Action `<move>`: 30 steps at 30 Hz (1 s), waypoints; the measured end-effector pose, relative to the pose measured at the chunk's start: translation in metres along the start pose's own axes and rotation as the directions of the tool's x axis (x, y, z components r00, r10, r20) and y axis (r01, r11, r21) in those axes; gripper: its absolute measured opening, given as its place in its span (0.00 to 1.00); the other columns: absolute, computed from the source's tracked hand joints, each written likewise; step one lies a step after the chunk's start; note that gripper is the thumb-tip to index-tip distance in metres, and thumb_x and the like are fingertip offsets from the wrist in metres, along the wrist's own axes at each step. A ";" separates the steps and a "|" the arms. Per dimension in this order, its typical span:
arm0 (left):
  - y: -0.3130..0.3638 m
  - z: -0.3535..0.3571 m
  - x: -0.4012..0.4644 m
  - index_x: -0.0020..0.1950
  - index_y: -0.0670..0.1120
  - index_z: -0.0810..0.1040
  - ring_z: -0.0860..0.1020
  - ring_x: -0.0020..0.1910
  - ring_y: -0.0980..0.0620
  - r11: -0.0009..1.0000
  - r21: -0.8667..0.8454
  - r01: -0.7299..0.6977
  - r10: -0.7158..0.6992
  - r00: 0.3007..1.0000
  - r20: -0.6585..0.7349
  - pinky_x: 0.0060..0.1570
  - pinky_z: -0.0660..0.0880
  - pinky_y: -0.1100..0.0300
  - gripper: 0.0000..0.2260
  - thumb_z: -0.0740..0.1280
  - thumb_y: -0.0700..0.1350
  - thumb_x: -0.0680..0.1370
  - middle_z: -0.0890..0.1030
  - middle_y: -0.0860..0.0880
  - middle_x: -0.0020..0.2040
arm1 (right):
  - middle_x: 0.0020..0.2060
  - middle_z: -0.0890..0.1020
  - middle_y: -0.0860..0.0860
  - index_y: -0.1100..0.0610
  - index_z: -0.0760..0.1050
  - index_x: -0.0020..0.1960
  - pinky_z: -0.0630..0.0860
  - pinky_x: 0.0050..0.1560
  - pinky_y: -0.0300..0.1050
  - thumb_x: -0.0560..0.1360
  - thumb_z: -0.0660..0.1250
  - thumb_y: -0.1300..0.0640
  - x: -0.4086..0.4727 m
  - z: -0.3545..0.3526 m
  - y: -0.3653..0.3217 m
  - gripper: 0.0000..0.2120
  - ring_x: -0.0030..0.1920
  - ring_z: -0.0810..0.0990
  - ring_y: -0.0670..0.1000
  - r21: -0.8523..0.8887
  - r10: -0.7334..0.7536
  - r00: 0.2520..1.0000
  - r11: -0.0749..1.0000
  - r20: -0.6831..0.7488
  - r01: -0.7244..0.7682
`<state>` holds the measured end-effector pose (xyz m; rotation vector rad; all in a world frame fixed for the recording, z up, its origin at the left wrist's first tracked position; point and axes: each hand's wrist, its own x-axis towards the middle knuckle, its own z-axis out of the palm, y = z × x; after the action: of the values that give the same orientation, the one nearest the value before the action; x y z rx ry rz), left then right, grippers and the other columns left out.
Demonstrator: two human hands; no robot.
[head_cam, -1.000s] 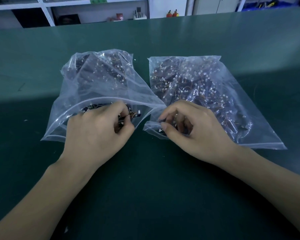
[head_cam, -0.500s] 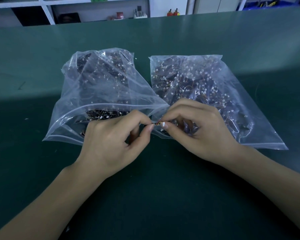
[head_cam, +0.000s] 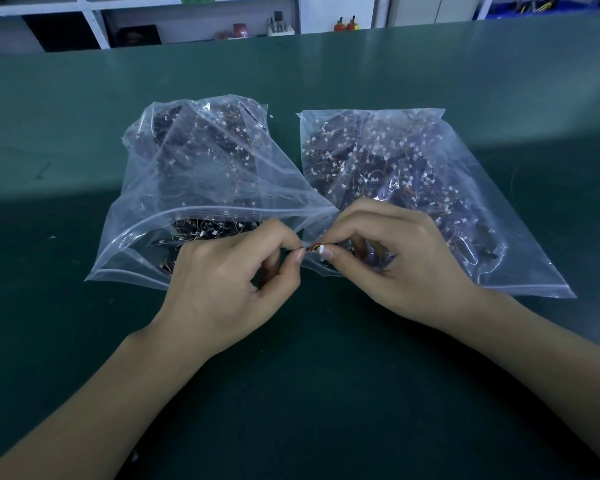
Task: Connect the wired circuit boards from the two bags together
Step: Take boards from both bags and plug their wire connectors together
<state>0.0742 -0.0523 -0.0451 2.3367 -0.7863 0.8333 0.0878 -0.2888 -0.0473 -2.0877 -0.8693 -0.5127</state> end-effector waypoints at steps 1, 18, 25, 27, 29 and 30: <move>0.000 0.000 0.000 0.46 0.46 0.83 0.66 0.30 0.61 1.000 -0.001 -0.002 0.002 1.000 0.001 0.29 0.66 0.64 0.08 0.69 0.46 0.83 0.69 0.59 0.32 | 0.43 0.82 0.50 0.58 0.85 0.49 0.72 0.39 0.39 0.81 0.75 0.62 0.000 0.000 0.000 0.02 0.35 0.77 0.53 -0.002 0.004 1.000 1.000 -0.002 -0.004; -0.004 -0.001 0.003 0.50 0.41 0.88 0.78 0.40 0.56 0.984 -0.125 -0.126 0.119 0.991 -0.059 0.43 0.73 0.65 0.05 0.72 0.39 0.82 0.84 0.49 0.46 | 0.45 0.82 0.44 0.53 0.82 0.58 0.71 0.43 0.30 0.75 0.75 0.67 0.000 -0.001 0.008 0.15 0.38 0.79 0.49 -0.103 0.069 0.993 0.992 -0.092 -0.078; -0.006 0.005 0.002 0.47 0.42 0.87 0.81 0.40 0.50 0.991 -0.014 -0.134 0.134 0.991 -0.012 0.38 0.79 0.52 0.06 0.73 0.40 0.82 0.84 0.50 0.44 | 0.48 0.82 0.47 0.58 0.83 0.57 0.72 0.42 0.33 0.77 0.74 0.71 0.000 -0.001 0.006 0.12 0.37 0.78 0.47 -0.045 -0.023 0.998 0.999 -0.058 0.021; -0.002 0.007 0.004 0.46 0.44 0.88 0.81 0.39 0.50 0.987 0.062 -0.151 0.154 0.987 -0.050 0.35 0.79 0.51 0.07 0.73 0.41 0.83 0.84 0.50 0.43 | 0.48 0.82 0.47 0.59 0.83 0.56 0.73 0.40 0.36 0.77 0.74 0.71 0.000 0.000 0.006 0.11 0.35 0.77 0.49 -0.026 -0.025 0.998 0.999 -0.055 0.023; 0.002 0.010 0.006 0.45 0.46 0.87 0.81 0.38 0.51 0.972 0.150 -0.183 0.195 0.979 -0.067 0.31 0.77 0.52 0.07 0.73 0.41 0.82 0.83 0.51 0.41 | 0.48 0.82 0.48 0.58 0.83 0.56 0.74 0.39 0.38 0.77 0.74 0.71 0.000 0.000 0.005 0.12 0.36 0.77 0.48 -0.012 -0.020 0.998 1.000 -0.067 0.019; 0.004 0.011 0.006 0.44 0.47 0.87 0.80 0.37 0.51 0.961 0.196 -0.197 0.213 0.975 -0.064 0.29 0.76 0.51 0.08 0.72 0.41 0.82 0.82 0.51 0.40 | 0.48 0.82 0.48 0.58 0.83 0.56 0.74 0.39 0.38 0.77 0.74 0.71 0.000 0.000 0.005 0.12 0.36 0.77 0.48 -0.006 -0.020 0.997 1.000 -0.072 0.020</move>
<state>0.0801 -0.0644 -0.0472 2.3922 -0.9628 1.1324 0.0916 -0.2906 -0.0498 -2.0546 -0.8484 -0.5980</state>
